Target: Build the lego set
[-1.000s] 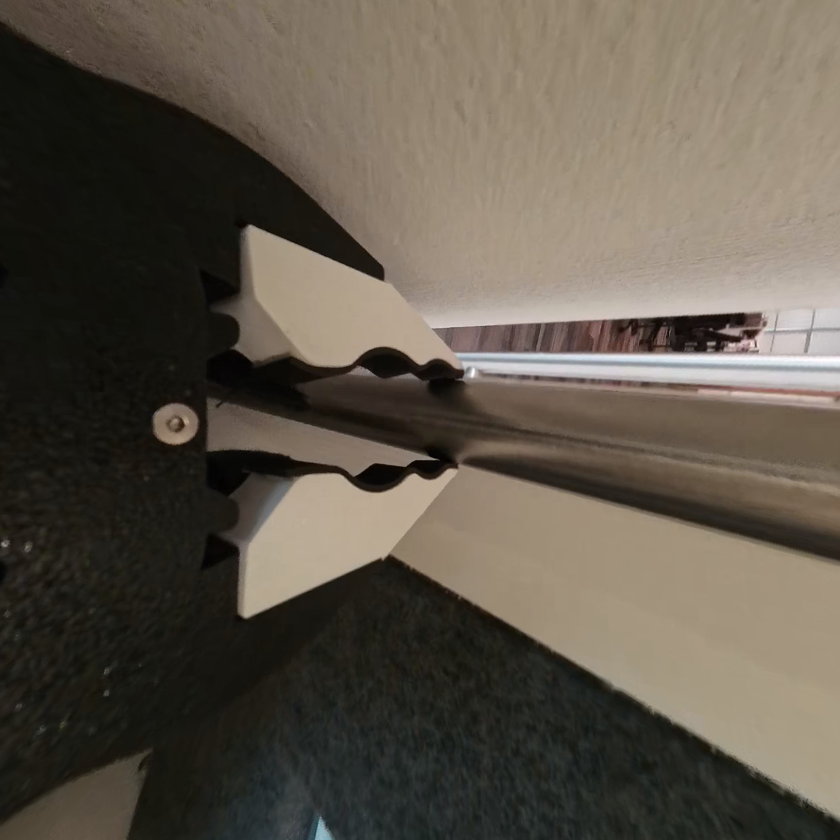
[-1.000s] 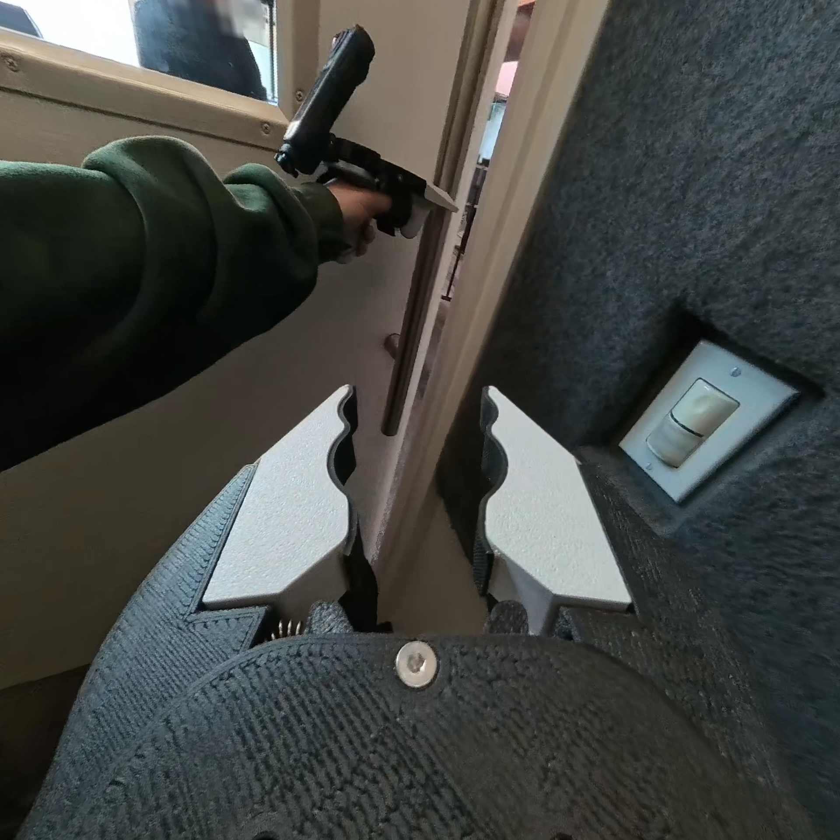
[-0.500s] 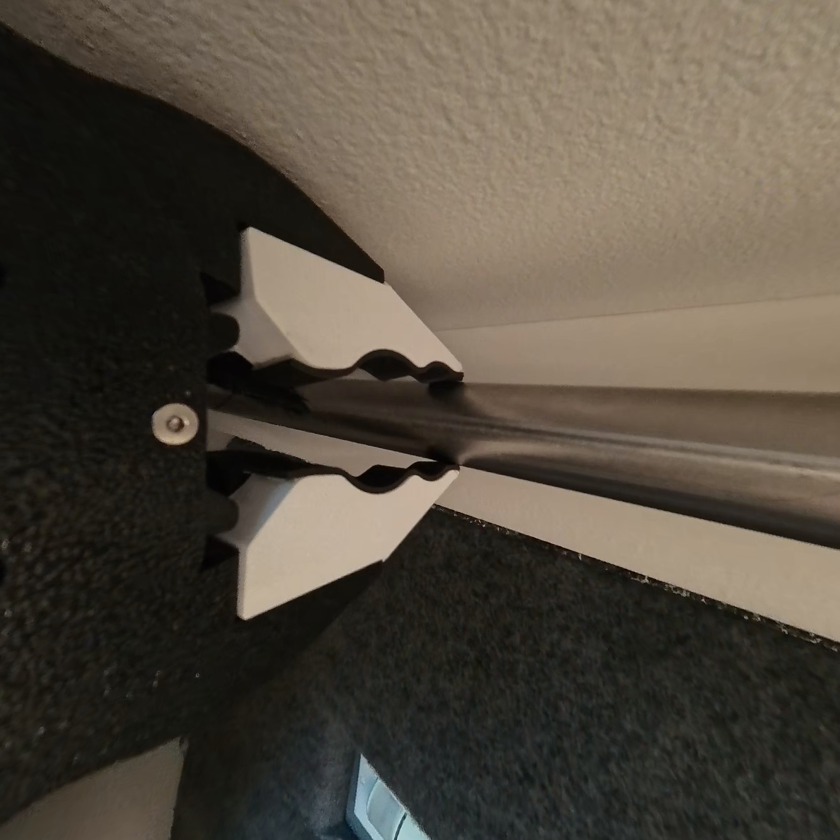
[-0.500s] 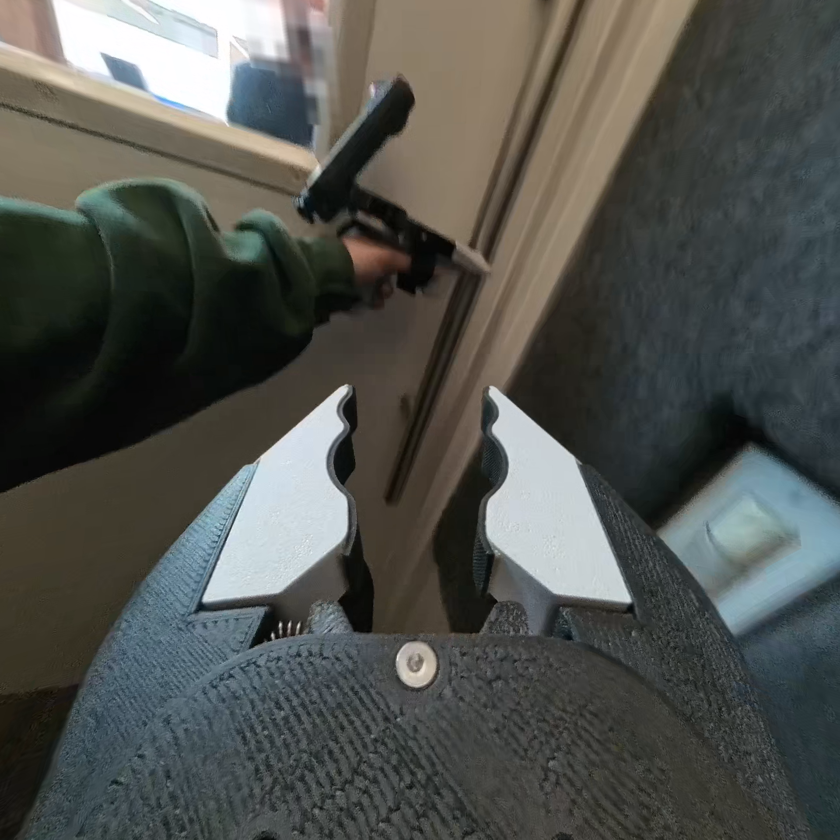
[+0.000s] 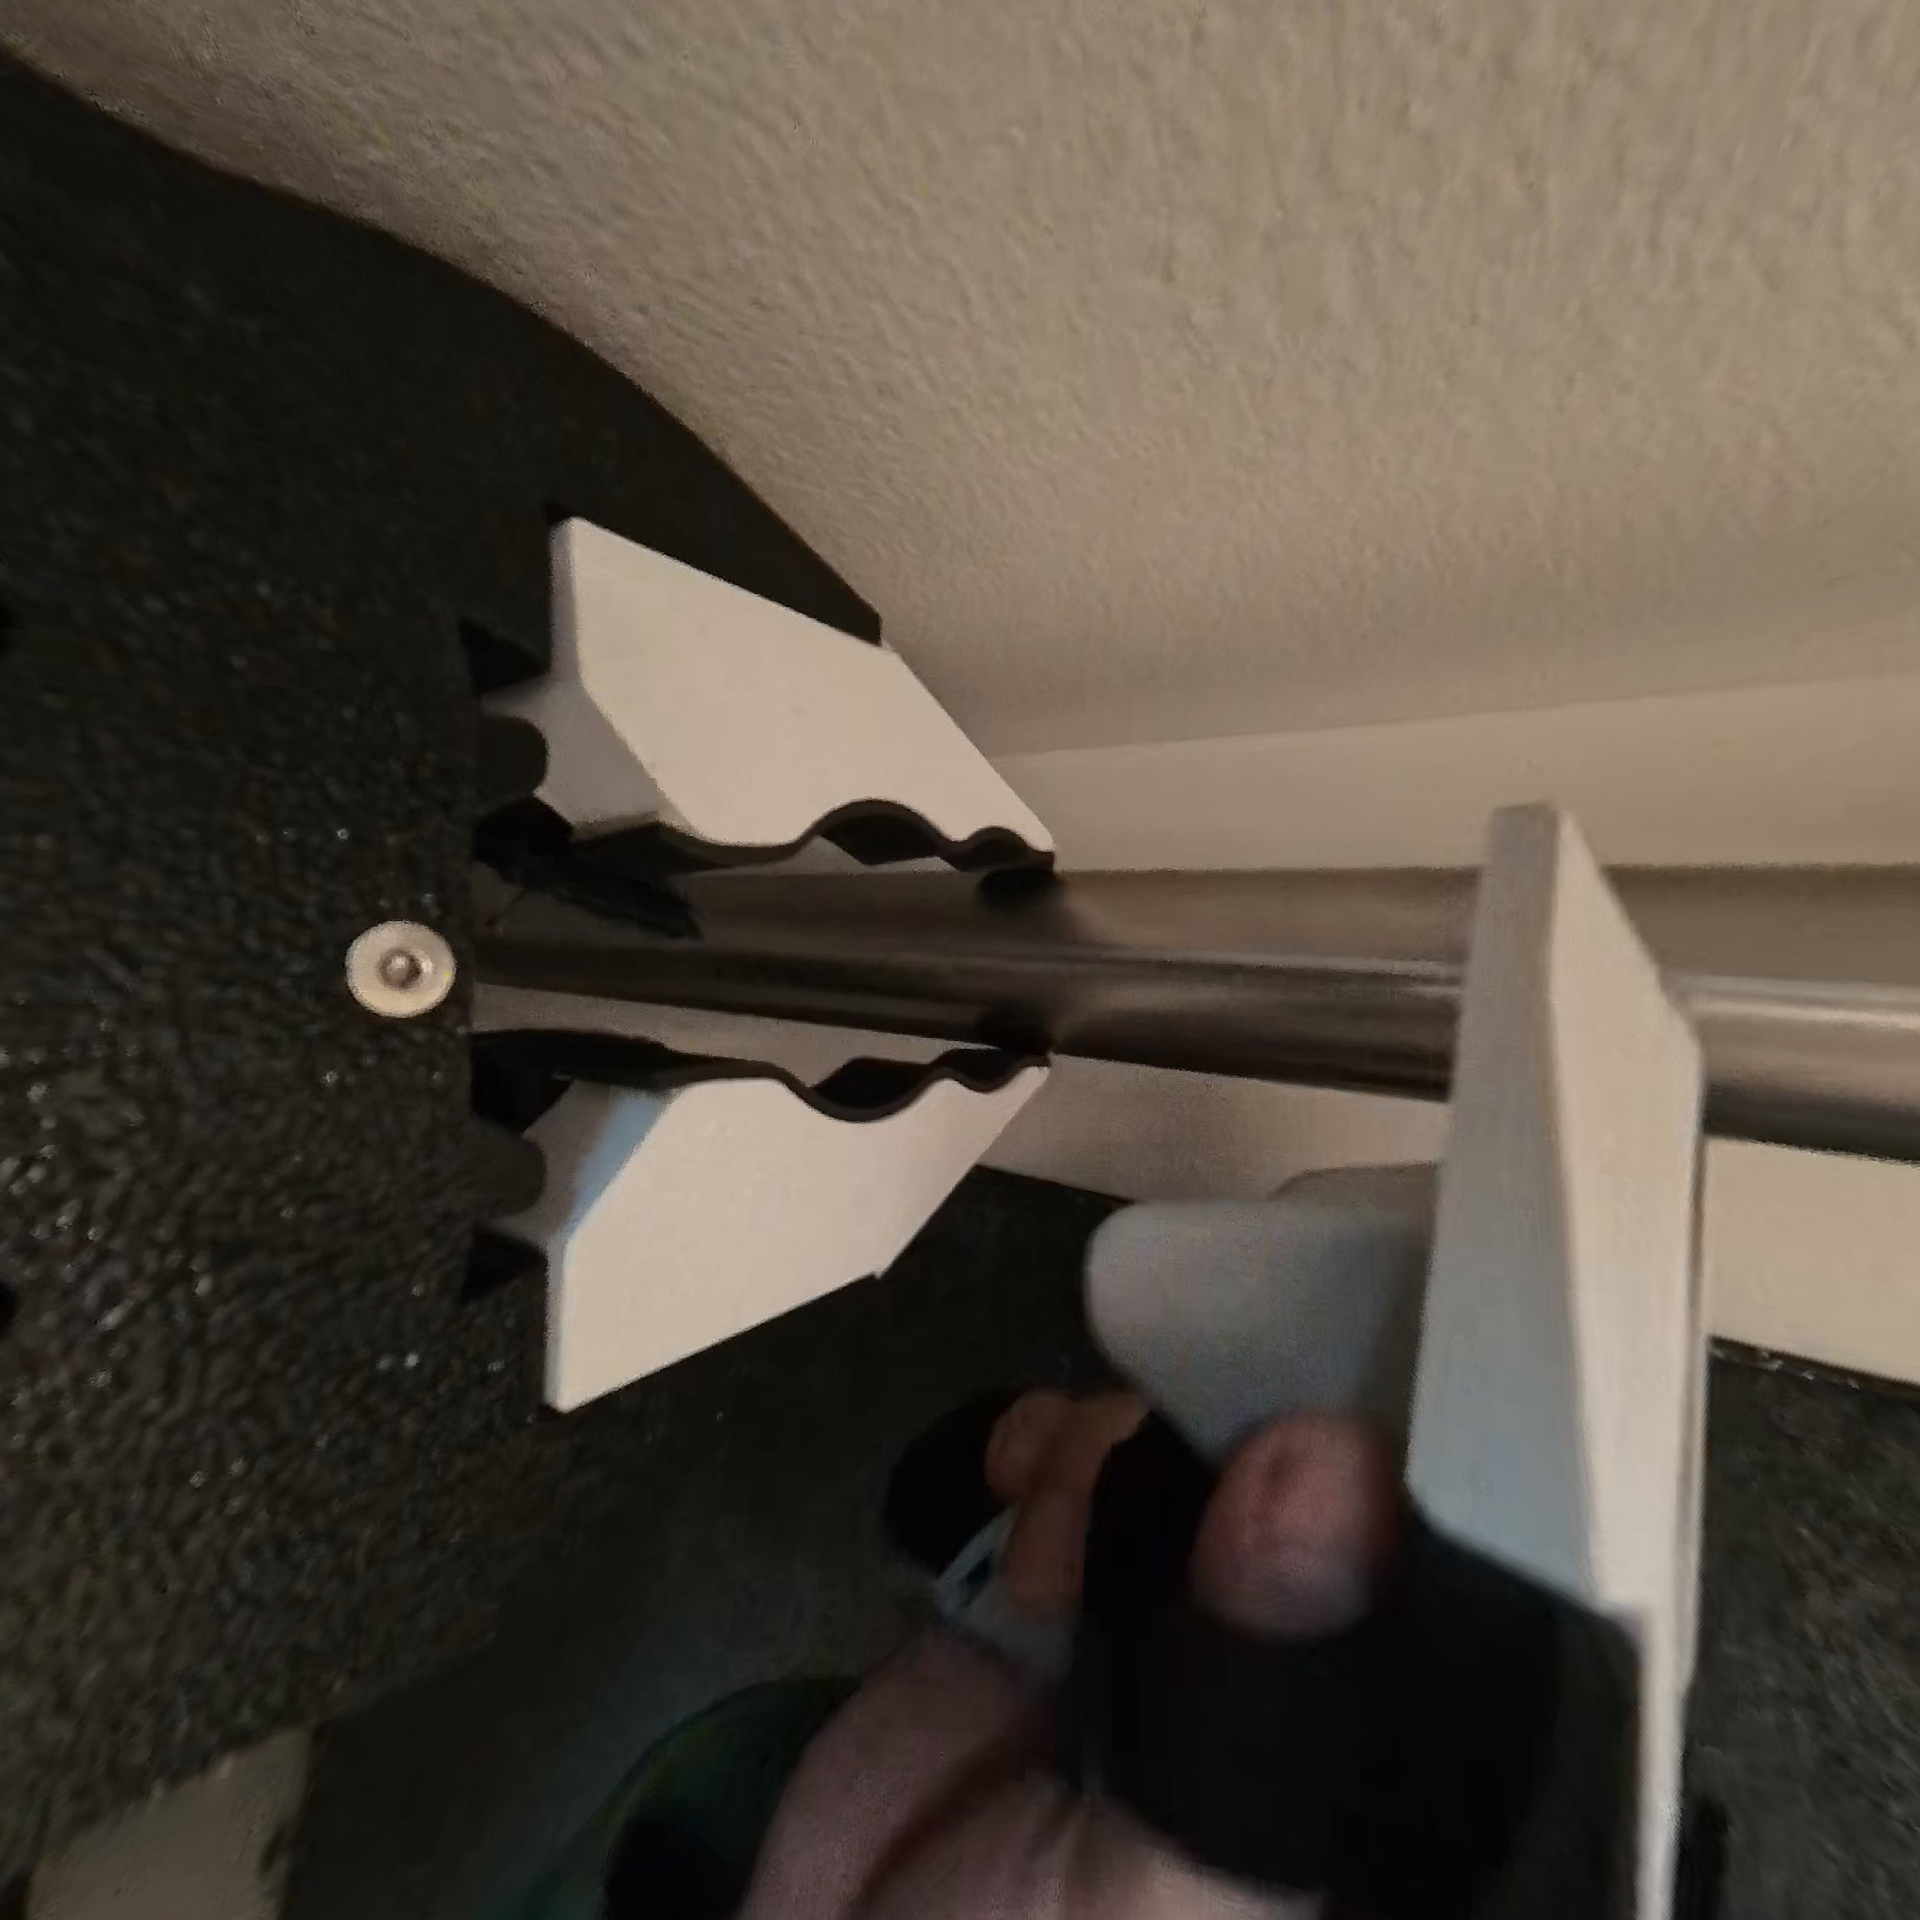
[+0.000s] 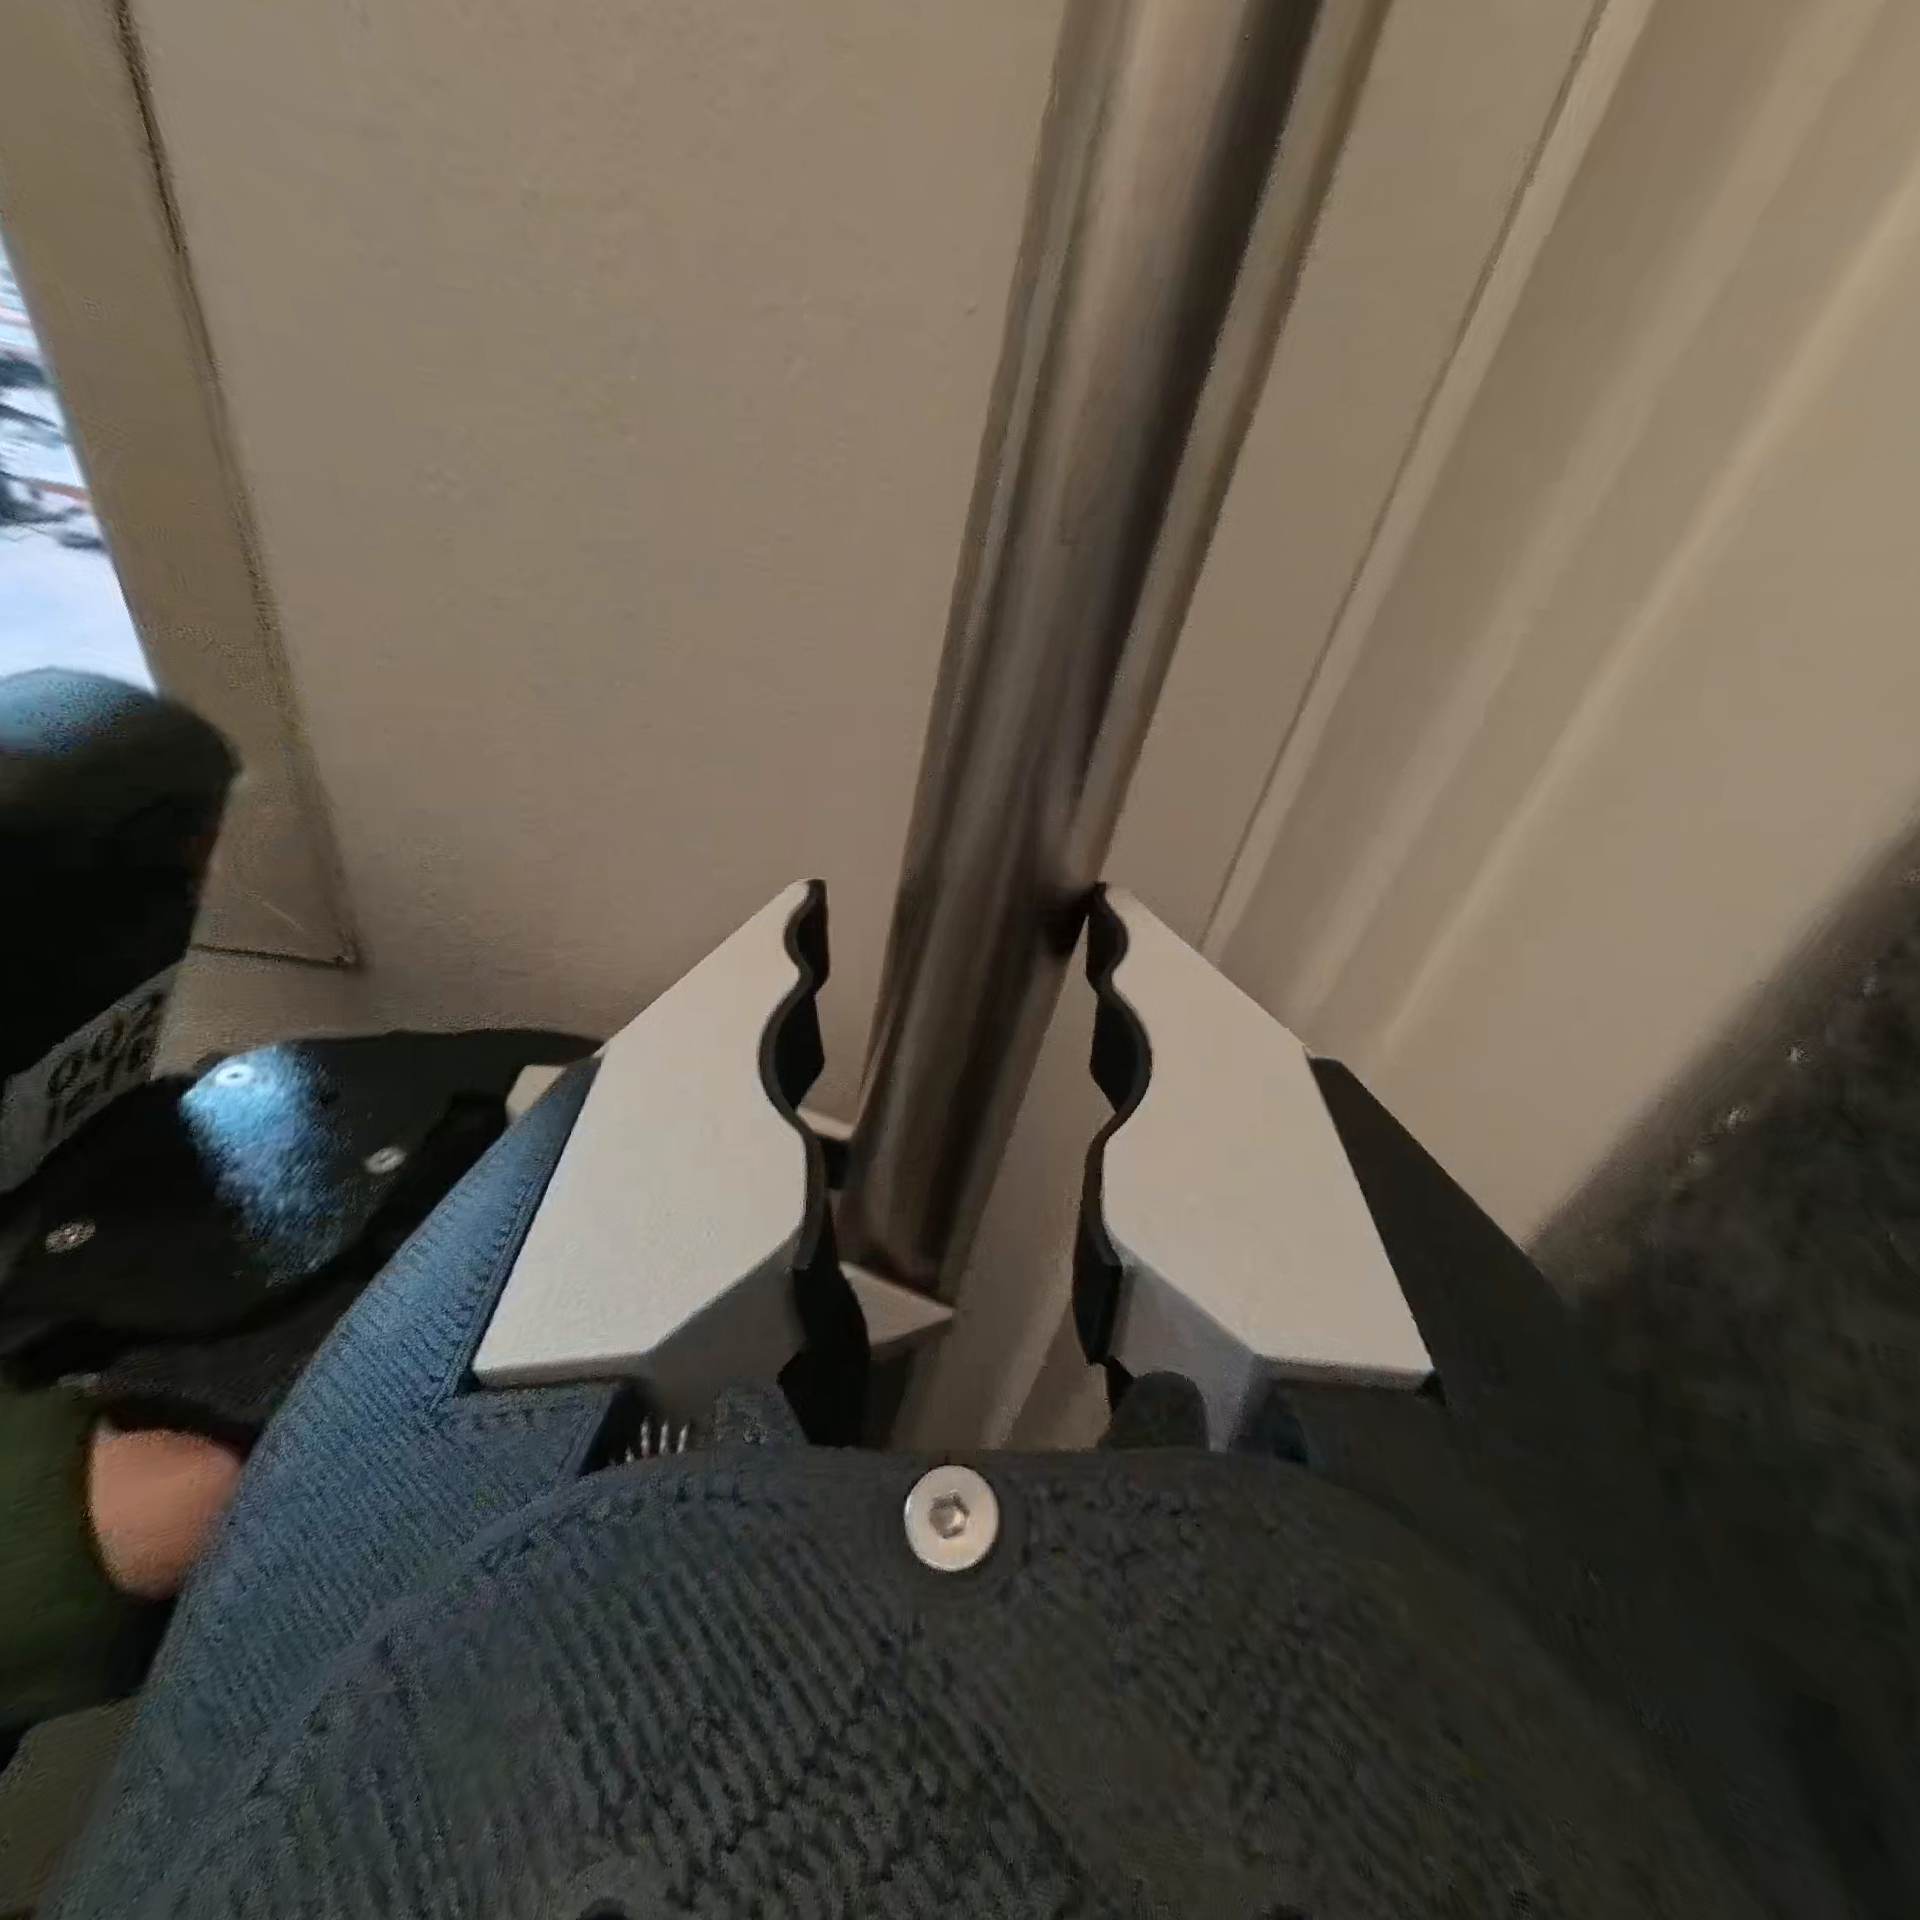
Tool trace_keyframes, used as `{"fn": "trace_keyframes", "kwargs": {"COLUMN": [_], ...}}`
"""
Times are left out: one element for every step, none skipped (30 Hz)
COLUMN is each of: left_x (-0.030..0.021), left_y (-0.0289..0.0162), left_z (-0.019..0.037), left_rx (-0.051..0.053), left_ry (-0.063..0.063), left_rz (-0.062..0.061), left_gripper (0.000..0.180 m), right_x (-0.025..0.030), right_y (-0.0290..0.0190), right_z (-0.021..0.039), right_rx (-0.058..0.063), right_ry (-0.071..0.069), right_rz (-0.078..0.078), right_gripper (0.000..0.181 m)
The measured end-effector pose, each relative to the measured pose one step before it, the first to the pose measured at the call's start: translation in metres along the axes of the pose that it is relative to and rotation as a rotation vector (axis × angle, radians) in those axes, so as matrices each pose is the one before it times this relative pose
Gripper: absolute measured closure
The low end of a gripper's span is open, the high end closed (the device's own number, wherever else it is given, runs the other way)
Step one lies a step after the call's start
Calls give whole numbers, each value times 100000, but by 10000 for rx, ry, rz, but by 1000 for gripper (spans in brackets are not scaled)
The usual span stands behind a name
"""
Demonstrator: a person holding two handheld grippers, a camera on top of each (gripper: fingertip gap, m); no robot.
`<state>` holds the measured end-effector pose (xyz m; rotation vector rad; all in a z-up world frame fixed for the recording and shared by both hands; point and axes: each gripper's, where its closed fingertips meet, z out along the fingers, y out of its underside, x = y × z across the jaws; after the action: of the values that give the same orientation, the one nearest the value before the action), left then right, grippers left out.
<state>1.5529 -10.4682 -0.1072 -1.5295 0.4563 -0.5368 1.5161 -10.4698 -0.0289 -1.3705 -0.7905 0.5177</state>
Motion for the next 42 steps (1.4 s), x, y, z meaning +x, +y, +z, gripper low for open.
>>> {"fn": "trace_keyframes", "kwargs": {"left_x": [65, 50, -112, -133, 167, 91, 88, 107, -551, 120, 138, 62, 138, 165, 80, 53, 22, 41, 6, 38, 22, 1, -46, -84, -61, 5, 25, -12, -27, -80, -84, -94, -140, -184, -199, -49, -205, 30, 258, 166, 134, 127], "left_y": [231, 600, 821, 807, 645, 510, 320, 150, -86, -15, 12, 27, 64, 90, 186, 167, 126, 81, 71, 47, 50, 47, 28, 38, 34, 30, -4, -12, -40, -93, -111, -73, -110, -63, 14, 63, -42, -43, 204, 370, 294, 331], "left_z": [-21, 132, 308, 460, 572, 659, 659, 601, 273, 85, -29, -30, -58, -89, -66, -75, -70, -47, -43, -50, -37, -41, -19, -4, -11, -13, -6, 3, 18, 43, 52, 53, 79, 84, 80, -17, -283, -352, -272, -230, -303, -484], "left_rx": [92, -127, -262, -251, -146, -123, -78, -27, 70, 30, 41, 11, -65, -140, -304, -273, -174, -112, -90, -44, -61, -51, -39, -71, -74, -64, 6, 25, 60, 122, 145, 26, 26, 30, 9, 36, 181, 241, 50, -88, -58, -70], "left_ry": [-140, -175, -272, -221, 17, 10, 54, 67, -255, 308, 236, 132, 255, 256, 54, -16, -86, -60, -75, -53, -103, -98, -75, -79, -67, -2, 6, 1, -12, 32, -24, -83, -191, -260, -300, -247, -364, -141, 119, 140, 158, 95], "left_rz": [361, 348, 143, -42, -119, -196, -176, -141, -97, -66, -102, -66, -149, -177, -1, -38, -28, -34, -21, -16, -32, -18, -24, -33, -21, -11, 4, 1, -13, 14, 70, -14, -54, 19, 147, 215, 198, 179, 127, 35, -5, -32], "left_gripper": [146, 136, 127, 123, 121, 121, 124, 128, 140, 140, 140, 140, 140, 140, 140, 140, 140, 140, 140, 140, 140, 140, 140, 140, 140, 140, 140, 140, 140, 140, 140, 140, 139, 139, 138, 133, 134, 134, 131, 129, 124, 123], "right_x": [199, 47, -87, -133, -157, -210, -244, 85, 341, 276, -22, -32, -34, -24, -21, 2, 8, 16, 14, 7, 7, 16, 10, 3, 14, 0, -13, -5, 29, 30, 51, 92, -15, -145, 65, 152, 43, -77, -169, -294, -323, -368], "right_y": [-222, -121, 33, 105, 168, 243, 375, 485, 302, 161, -80, -48, -12, 21, 67, 37, 28, 0, 53, 15, 27, 40, 43, 53, 91, 30, -20, -22, -67, -140, -130, -114, -136, -272, -172, -133, -68, 24, 233, 349, 360, 426], "right_z": [168, 223, 244, 278, 252, 244, 323, 369, 269, 221, 148, 26, -7, -26, -53, -50, -39, -63, -24, -70, -65, -46, 18, 22, 6, -24, -19, 0, 59, 81, 49, -37, -177, -338, -522, -720, -938, -1140, -1290, -1476, -1647, -1847], "right_rx": [231, 213, 93, -39, -138, -204, -259, -276, -93, 18, 191, 139, 63, -6, -95, -69, -40, -49, -46, -16, -26, -58, -71, -78, -160, -60, 46, 47, 106, 203, 188, 125, 107, 186, 89, 46, 60, 82, 45, 45, 87, 55], "right_ry": [-305, -383, -427, -390, -314, -227, -128, 137, 256, 142, -72, -87, -72, -58, -35, 22, 10, 40, 70, 57, 62, 66, 40, 22, 54, 32, 0, -1, 27, 28, 79, 165, 82, 59, 275, 388, 352, 302, 271, 226, 262, 297], "right_rz": [99, 155, 193, 172, 64, -6, -40, -149, -286, -133, 241, 360, 470, 347, 116, 76, 99, 80, 29, 20, 3, -4, -13, -15, -43, -39, 0, 3, 13, 39, -8, -47, 16, -84, -291, -421, -350, -228, -181, -136, -36, 64], "right_gripper": [137, 139, 139, 139, 138, 135, 133, 132, 134, 139, 139, 140, 141, 142, 143, 143, 143, 143, 143, 143, 143, 143, 144, 144, 144, 144, 144, 144, 144, 143, 143, 144, 144, 143, 137, 134, 130, 127, 125, 125, 125, 124]}}
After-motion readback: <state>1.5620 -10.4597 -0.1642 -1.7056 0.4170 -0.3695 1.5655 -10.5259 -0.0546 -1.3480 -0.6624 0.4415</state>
